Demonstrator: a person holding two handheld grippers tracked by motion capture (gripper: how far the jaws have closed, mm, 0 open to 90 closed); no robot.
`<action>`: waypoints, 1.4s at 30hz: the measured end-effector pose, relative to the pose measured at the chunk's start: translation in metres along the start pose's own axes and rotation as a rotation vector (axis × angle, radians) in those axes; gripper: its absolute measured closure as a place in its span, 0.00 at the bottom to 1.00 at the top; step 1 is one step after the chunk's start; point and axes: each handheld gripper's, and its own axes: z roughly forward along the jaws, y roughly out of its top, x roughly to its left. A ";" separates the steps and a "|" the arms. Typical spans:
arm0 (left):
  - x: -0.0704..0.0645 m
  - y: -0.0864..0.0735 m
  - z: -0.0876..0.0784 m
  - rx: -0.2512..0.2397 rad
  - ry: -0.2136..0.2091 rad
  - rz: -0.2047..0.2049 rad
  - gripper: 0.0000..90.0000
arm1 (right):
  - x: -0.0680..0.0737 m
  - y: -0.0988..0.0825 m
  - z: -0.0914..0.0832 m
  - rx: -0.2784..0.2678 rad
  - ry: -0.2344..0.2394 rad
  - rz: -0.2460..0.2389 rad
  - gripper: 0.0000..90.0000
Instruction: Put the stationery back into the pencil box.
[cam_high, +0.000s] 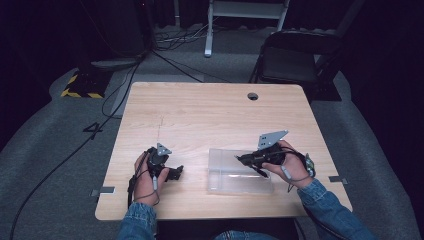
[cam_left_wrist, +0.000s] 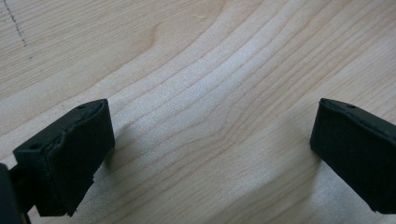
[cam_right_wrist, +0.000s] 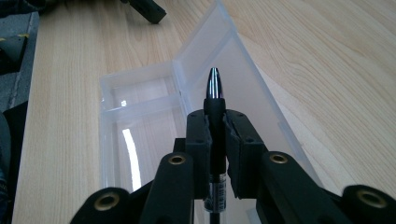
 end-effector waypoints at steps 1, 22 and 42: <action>0.000 0.000 0.000 0.000 0.000 0.000 0.00 | 0.000 0.000 0.001 0.007 -0.001 -0.005 0.89; 0.000 0.000 0.000 0.000 0.000 0.000 0.00 | 0.014 0.003 0.012 0.095 0.076 -0.070 0.94; 0.000 0.000 0.000 0.000 0.000 0.000 0.00 | 0.038 -0.004 0.035 0.481 0.130 -0.135 0.91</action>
